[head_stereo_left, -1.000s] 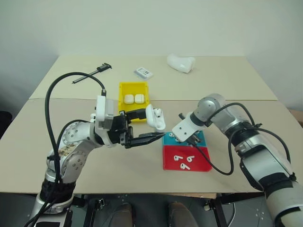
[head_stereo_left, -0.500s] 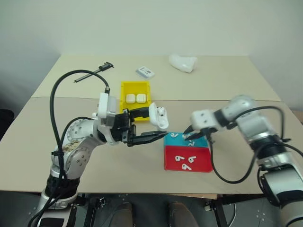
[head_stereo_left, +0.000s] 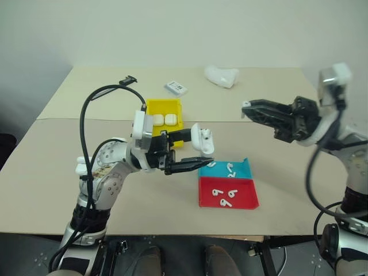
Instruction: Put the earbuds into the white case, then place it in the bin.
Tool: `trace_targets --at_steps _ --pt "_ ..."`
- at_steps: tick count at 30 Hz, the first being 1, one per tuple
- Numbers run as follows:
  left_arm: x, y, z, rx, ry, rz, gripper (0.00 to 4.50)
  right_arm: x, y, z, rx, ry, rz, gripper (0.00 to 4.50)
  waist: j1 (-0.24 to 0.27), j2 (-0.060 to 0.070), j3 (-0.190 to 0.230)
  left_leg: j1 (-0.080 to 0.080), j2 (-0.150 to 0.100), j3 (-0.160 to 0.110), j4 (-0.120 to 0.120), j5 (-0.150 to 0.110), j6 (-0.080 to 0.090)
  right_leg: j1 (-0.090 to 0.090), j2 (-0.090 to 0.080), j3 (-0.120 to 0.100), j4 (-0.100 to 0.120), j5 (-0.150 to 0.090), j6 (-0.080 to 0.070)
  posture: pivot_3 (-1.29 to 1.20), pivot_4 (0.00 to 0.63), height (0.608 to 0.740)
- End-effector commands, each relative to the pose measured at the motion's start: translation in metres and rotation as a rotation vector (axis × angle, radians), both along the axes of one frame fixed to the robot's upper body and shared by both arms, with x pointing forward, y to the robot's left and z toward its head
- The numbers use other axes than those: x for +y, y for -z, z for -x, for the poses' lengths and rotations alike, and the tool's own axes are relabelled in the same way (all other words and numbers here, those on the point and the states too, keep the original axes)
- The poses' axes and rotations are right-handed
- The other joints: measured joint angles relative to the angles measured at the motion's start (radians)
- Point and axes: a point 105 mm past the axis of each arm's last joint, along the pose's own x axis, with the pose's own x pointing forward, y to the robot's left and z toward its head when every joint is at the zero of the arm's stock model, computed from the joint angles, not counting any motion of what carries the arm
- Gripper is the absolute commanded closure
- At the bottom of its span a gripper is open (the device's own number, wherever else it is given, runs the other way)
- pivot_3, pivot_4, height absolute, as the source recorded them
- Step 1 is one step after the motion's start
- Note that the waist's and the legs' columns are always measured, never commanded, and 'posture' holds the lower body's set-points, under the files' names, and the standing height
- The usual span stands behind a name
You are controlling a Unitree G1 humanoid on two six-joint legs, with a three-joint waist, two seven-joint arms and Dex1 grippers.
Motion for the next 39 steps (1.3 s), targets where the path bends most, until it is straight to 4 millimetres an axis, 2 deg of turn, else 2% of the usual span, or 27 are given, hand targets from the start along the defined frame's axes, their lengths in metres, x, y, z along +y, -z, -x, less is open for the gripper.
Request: trace_targets --at_steps 1,9,16,24,25,30,32,39 --pt "-0.004 -0.009 -0.001 -0.051 0.007 0.011 1.72 0.015 -0.001 0.021 0.012 -0.05 -0.027 3.89 0.0 0.0 0.0 0.0 0.0 0.0 0.0 0.0 0.0 0.0 0.0 0.0 0.0 0.0 0.0 0.0 0.15 0.74" --pt "-0.01 -0.009 -0.004 -0.058 0.015 0.01 1.72 0.039 0.01 0.032 0.08 -0.103 -0.042 3.89 -0.002 0.0 0.0 -0.002 0.0 -0.001 0.0 0.0 0.0 -0.001 0.0 0.0 -0.001 0.0 0.001 0.0 0.15 0.74" --pt "-0.009 -0.011 -0.004 -0.061 0.014 0.016 1.72 0.04 0.025 0.023 0.114 -0.052 0.049 3.89 -0.001 0.0 0.0 -0.002 0.0 -0.001 0.0 0.0 0.0 -0.001 0.0 0.0 -0.001 0.0 0.001 0.0 0.15 0.74" --pt "-0.009 -0.012 -0.003 -0.066 0.005 0.021 1.72 0.043 0.036 0.025 0.089 -0.066 0.118 3.89 -0.001 0.0 0.0 -0.002 0.0 -0.002 0.0 0.0 0.0 -0.001 0.0 0.0 -0.001 0.0 0.001 0.0 0.15 0.74" --pt "-0.009 -0.012 -0.003 -0.066 0.004 0.021 1.72 0.043 0.036 0.025 0.084 -0.066 0.124 3.13 -0.001 0.0 0.0 -0.002 0.0 -0.002 0.0 0.0 0.0 -0.001 0.0 0.0 -0.001 0.0 0.001 0.0 0.15 0.74" --pt "-0.007 -0.012 -0.004 -0.065 0.0 0.02 1.72 0.041 0.038 0.025 0.062 -0.055 0.159 1.62 -0.001 0.0 0.0 -0.002 0.0 -0.002 0.0 0.0 0.0 -0.001 0.0 0.0 -0.001 0.0 0.001 0.0 0.15 0.74" --pt "-0.007 -0.012 -0.004 -0.064 -0.001 0.02 1.72 0.038 0.037 0.027 0.05 -0.059 0.168 0.88 0.0 0.0 0.0 -0.002 0.0 -0.002 0.0 0.0 0.0 -0.001 0.0 -0.001 -0.001 0.0 0.001 0.0 0.15 0.74" --pt "-0.007 -0.01 -0.003 -0.059 0.001 0.019 1.72 0.027 0.031 0.035 0.02 -0.087 0.167 0.88 0.0 0.0 0.0 -0.002 0.0 -0.002 0.0 0.0 0.001 -0.001 0.0 -0.001 -0.002 0.0 0.001 0.0 0.15 0.74"
